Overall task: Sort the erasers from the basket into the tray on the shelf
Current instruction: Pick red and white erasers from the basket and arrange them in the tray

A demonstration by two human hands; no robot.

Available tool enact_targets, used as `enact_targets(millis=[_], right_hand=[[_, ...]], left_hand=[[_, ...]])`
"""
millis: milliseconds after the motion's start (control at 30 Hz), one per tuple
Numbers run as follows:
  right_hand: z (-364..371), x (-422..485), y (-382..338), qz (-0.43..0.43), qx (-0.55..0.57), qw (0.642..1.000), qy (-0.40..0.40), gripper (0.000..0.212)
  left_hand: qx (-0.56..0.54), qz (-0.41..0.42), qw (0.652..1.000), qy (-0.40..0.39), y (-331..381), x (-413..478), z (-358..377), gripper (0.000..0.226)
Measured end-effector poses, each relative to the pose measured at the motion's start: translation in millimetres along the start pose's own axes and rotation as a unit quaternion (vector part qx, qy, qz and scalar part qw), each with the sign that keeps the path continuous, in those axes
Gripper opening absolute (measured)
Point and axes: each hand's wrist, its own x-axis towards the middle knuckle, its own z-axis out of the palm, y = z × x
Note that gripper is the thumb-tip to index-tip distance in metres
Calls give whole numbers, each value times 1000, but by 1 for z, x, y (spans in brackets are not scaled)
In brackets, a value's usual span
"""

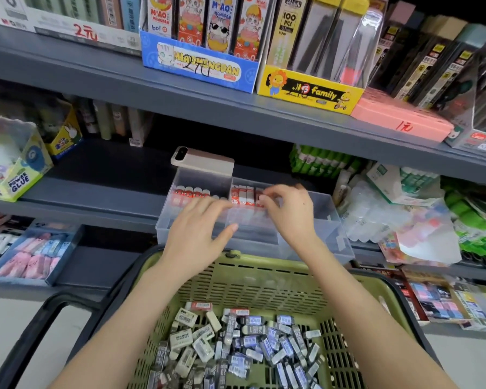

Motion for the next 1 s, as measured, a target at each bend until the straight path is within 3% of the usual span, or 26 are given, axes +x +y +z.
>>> enact_targets(millis=[67,167,267,333,400,467,567,633,833,900,1000], right_hand=[[-16,-27,-1,-27,51,998,32,13],[-36,-78,7,-23,165,986,13,7],[-36,-131,28,-5,208,977,-49,5],[-22,-160,48,44,190,971,-139,6],[0,-179,65,83,142,961,-224,12],[27,-185,73,66,79,954,-282,24],[70,-183,69,16,35,946,-322,33],[94,-183,66,-4,15,948,-319,31],[128,-187,67,22,-84,959,-270,26],[131,-187,68,60,-68,956,-278,21],[127,-187,75,92,-79,937,-329,31]], left_hand=[[-25,-3,1000,15,3,0,-3,30],[-60,3,996,59,13,-12,-5,22],[-47,46,995,82,25,-31,-5,17],[-32,73,995,60,26,-46,-1,18],[-11,69,998,-5,22,-62,8,15],[0,17,992,-121,15,-78,24,15],[81,-49,947,-308,4,-101,63,30],[142,-56,925,-348,-5,-114,85,41],[199,-36,942,-268,-30,-134,110,52],[202,-56,947,-245,-38,-139,114,53],[215,-57,949,-222,-44,-140,118,52]])
